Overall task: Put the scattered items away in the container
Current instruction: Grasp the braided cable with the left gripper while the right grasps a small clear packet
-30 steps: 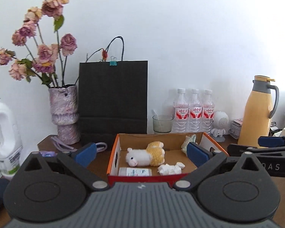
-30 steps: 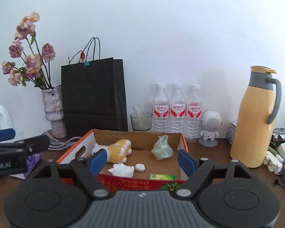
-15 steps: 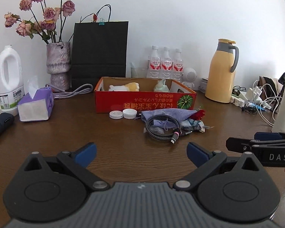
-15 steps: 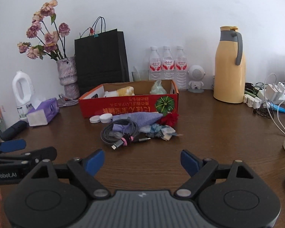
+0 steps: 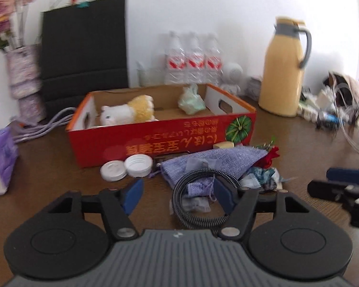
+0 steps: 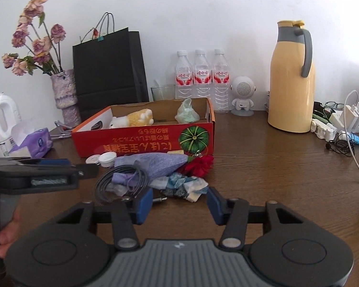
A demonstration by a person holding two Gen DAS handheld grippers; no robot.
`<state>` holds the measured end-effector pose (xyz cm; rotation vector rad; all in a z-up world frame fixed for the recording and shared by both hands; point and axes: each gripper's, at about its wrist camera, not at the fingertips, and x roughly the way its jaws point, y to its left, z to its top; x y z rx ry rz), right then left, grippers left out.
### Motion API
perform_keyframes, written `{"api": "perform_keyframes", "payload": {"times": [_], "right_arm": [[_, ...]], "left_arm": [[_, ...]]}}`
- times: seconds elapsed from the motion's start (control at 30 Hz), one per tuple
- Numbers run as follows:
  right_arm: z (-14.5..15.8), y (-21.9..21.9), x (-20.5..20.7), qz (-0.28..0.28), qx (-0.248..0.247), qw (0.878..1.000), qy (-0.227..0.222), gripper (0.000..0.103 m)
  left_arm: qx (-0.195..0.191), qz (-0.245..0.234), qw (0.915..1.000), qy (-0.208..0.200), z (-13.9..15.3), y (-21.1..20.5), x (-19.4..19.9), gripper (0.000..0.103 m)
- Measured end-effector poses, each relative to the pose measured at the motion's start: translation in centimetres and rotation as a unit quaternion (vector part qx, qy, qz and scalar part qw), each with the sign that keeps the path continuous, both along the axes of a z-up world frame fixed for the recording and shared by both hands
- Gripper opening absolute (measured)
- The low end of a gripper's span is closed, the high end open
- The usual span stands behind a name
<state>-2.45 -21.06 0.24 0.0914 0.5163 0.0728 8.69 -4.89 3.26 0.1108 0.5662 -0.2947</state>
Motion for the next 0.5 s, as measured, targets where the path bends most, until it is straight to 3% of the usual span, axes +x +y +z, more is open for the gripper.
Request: {"api": "perform_keyframes", "payload": {"times": [0.1, 0.17, 0.2, 0.37, 0.5], "right_arm": [[0.2, 0.1, 1.5, 0.008, -0.007, 1.000, -0.003, 0.048], [0.5, 0.3, 2.5, 0.014, -0.011, 1.000, -0.007, 0.048], [0.5, 0.4, 3.1, 0.017, -0.011, 1.000, -0.007, 0.048], [0.4, 1.3, 5.5, 0.036, -0.018, 0.999, -0.006, 0.048], [0.3, 2.7, 6.9, 0.061, -0.033, 0.998, -0.005, 0.042]], "left_arm": [[0.011, -0.021, 0.9992, 0.033, -1.3, -0.6, 1.7, 0.047], [0.003, -0.031, 0.9984, 0.048, -2.1, -0.4, 2.2, 0.026], [-0.004, -0.022, 0.9984, 0.051, -2.2, 0.0, 2.3, 0.009], [-0.087, -0.029, 0.9951, 0.037, -0.1, 2.9, 1.0, 0.006], [-0.089, -0.010, 0.9959, -0.003, 2.5, 5.4, -1.6, 0.006]]}}
